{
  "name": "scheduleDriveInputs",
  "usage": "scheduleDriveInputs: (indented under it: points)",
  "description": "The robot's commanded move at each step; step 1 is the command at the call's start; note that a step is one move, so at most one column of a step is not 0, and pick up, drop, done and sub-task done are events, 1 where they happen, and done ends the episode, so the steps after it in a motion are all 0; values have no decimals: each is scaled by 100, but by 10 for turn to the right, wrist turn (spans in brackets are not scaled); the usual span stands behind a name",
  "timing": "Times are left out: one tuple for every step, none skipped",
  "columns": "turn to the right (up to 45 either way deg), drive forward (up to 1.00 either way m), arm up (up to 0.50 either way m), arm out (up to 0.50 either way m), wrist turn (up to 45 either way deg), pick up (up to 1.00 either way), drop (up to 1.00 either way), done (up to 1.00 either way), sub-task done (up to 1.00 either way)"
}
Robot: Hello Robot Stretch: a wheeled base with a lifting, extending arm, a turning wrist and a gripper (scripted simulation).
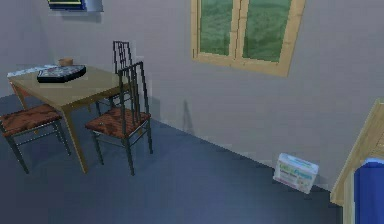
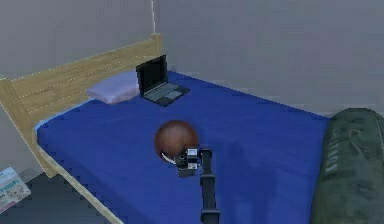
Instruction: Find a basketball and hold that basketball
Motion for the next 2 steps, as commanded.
scheduleDriveInputs:
  points:
    - [0,0,10,0,0,0,0,0,0]
    - [0,0,0,0,0,0,0,100,0]
